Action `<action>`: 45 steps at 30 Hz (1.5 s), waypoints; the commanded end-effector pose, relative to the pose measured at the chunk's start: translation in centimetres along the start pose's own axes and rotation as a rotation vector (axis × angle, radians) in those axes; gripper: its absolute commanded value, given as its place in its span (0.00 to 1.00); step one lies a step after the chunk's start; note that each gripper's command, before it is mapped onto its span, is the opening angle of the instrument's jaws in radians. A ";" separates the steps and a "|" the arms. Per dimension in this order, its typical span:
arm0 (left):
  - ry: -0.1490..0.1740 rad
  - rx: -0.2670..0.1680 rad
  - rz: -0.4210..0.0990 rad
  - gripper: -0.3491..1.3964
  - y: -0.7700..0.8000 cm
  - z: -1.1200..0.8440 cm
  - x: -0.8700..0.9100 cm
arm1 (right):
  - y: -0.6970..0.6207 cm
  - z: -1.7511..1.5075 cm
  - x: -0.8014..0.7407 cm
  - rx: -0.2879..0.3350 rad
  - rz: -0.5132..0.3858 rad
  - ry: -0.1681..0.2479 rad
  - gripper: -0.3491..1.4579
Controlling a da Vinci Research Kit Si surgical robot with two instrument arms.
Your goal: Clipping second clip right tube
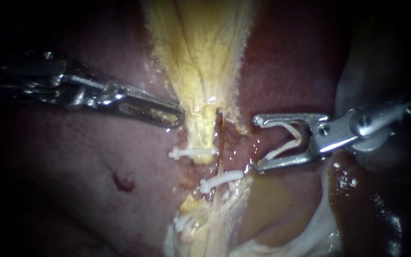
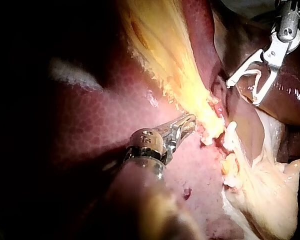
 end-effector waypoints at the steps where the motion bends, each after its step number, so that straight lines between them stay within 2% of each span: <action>1: 0.000 0.000 0.000 0.00 0.00 -0.01 0.00 | 0.00 0.00 0.00 0.000 0.000 0.000 0.47; 6: 0.002 0.006 0.000 0.00 0.00 -0.09 -0.02 | 0.00 0.00 0.00 0.000 0.000 0.000 0.47; 11: 0.001 -0.003 -0.005 0.00 0.01 -0.37 -0.16 | 0.00 -0.01 -0.01 0.003 0.000 0.001 0.47; 16: -0.039 -0.015 -0.015 0.00 0.03 -0.75 -0.29 | 0.00 -0.01 -0.01 0.003 0.000 0.001 0.47; 19: -0.064 -0.014 -0.022 0.00 0.02 -0.90 -0.35 | 0.00 -0.01 -0.01 0.003 0.000 0.001 0.47; 22: -0.075 -0.019 -0.028 0.00 0.00 -1.02 -0.40 | 0.00 -0.01 -0.01 0.003 0.000 0.001 0.47; 32: -0.077 -0.025 -0.029 0.00 0.04 -1.05 -0.38 | -0.03 0.07 -0.01 0.020 0.026 0.007 0.47; 45: -0.078 -0.028 -0.028 0.00 0.03 -1.02 -0.35 | -0.12 0.67 -0.18 0.091 0.157 0.024 0.47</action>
